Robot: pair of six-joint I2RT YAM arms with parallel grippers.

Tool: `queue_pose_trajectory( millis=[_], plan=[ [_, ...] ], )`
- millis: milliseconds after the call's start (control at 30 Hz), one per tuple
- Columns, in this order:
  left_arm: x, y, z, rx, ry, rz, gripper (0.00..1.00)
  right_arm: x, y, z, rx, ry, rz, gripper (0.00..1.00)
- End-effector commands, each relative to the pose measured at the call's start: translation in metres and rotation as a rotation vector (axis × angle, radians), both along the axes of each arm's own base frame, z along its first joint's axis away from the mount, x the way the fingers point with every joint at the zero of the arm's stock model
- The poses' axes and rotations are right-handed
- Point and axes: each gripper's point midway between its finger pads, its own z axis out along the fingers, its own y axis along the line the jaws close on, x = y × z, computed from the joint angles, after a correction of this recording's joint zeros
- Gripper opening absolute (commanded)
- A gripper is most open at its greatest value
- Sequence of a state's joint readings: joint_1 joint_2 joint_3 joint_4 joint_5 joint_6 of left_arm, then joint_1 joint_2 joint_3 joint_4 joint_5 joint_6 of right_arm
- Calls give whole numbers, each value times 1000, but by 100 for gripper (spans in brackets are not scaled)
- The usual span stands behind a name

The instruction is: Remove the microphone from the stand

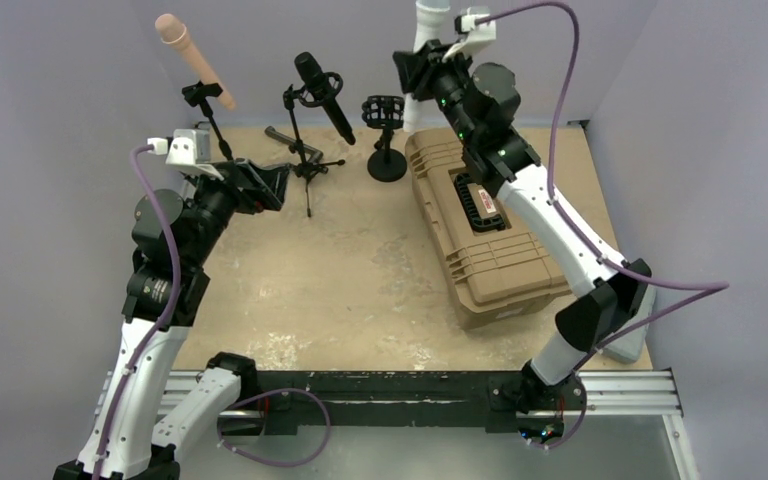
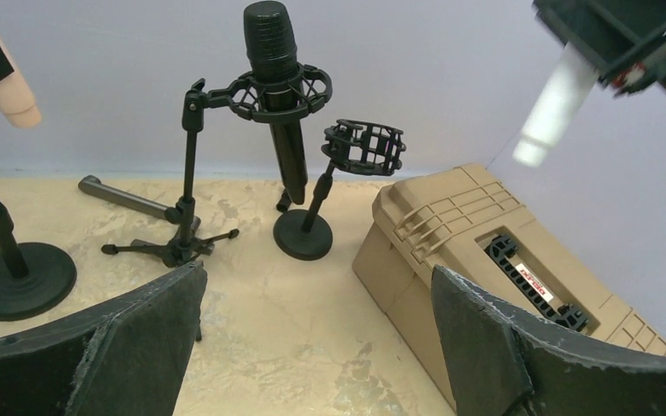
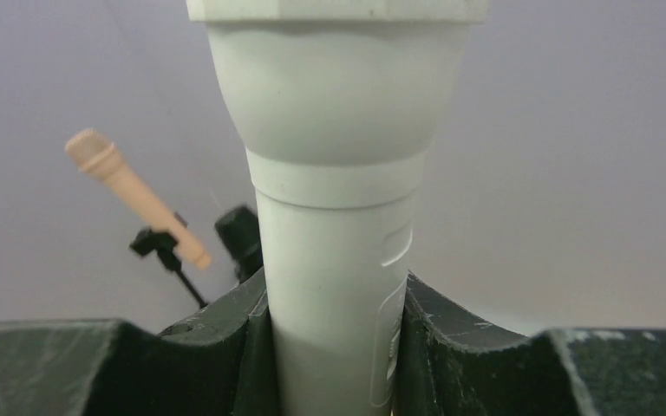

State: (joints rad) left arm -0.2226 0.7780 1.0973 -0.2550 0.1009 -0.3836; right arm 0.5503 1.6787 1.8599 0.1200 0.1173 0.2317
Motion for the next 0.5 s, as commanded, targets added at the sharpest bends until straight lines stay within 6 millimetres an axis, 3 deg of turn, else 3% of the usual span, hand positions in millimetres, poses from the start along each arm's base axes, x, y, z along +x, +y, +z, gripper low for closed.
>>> queue_pose_trajectory(
  millis=[0, 167, 367, 467],
  plan=[
    [2, -2, 10, -23, -28, -14, 98, -30, 25, -33, 3, 67, 126, 0],
    [4, -3, 8, -23, -20, -15, 97, -65, 47, -68, 0, 140, 268, 0],
    [2, -1, 10, -22, -25, -4, 97, -92, 84, -138, -104, 259, 381, 0],
    [1, 2, 10, -19, -29, 10, 96, -115, 112, -173, -200, 306, 426, 0]
  ],
)
